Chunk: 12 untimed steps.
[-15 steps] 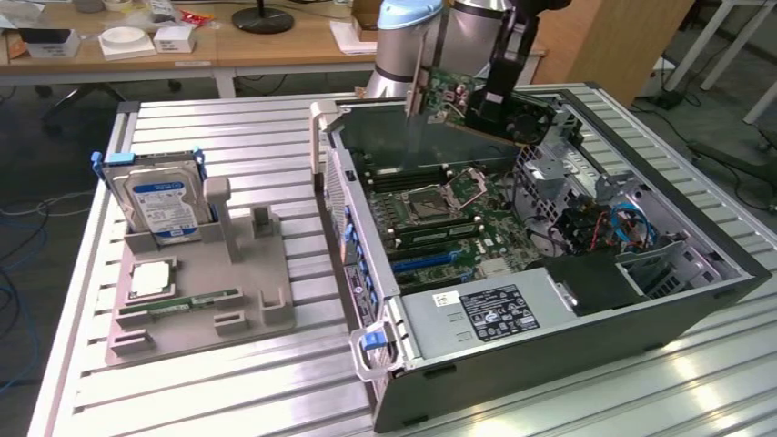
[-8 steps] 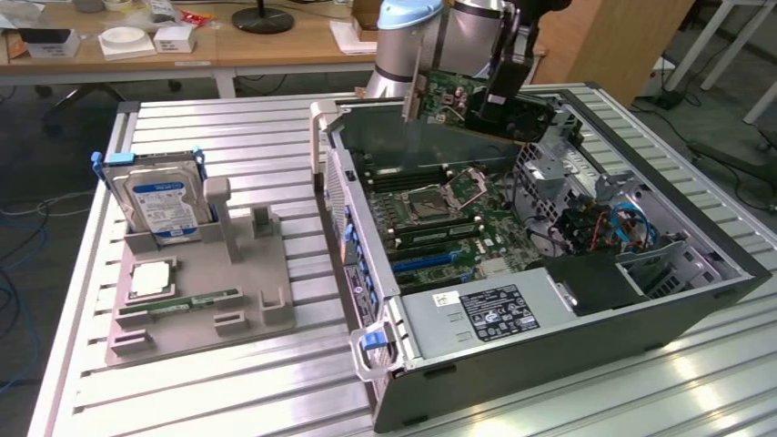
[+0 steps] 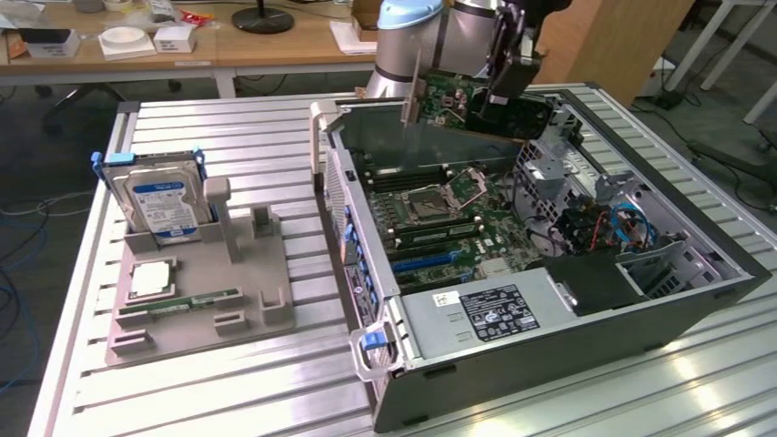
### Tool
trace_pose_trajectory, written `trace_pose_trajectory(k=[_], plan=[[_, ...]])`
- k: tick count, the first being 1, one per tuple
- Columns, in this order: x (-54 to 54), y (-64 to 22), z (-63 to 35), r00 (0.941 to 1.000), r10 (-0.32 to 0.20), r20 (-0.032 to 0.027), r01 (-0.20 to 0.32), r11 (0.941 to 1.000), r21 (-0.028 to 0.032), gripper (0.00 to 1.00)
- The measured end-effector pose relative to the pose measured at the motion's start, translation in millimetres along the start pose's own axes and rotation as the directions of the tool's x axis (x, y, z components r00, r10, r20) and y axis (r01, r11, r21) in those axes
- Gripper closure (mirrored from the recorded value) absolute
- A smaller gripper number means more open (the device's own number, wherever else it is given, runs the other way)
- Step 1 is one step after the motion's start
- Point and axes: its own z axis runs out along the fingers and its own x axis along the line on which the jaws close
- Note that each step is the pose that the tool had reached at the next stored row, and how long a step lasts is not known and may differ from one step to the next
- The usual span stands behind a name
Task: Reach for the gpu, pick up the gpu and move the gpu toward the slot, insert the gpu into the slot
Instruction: 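Insert the gpu into the slot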
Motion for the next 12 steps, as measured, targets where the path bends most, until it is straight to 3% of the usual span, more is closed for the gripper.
trace_pose_trajectory(k=[6,12], plan=[[-0.3,-0.7,0.3,0.9972,-0.074,0.0004,0.074,0.9972,-0.0020,0.73],[-0.2,-0.7,0.9,0.9854,-0.170,0.0021,0.170,0.9854,-0.0046,0.73]])
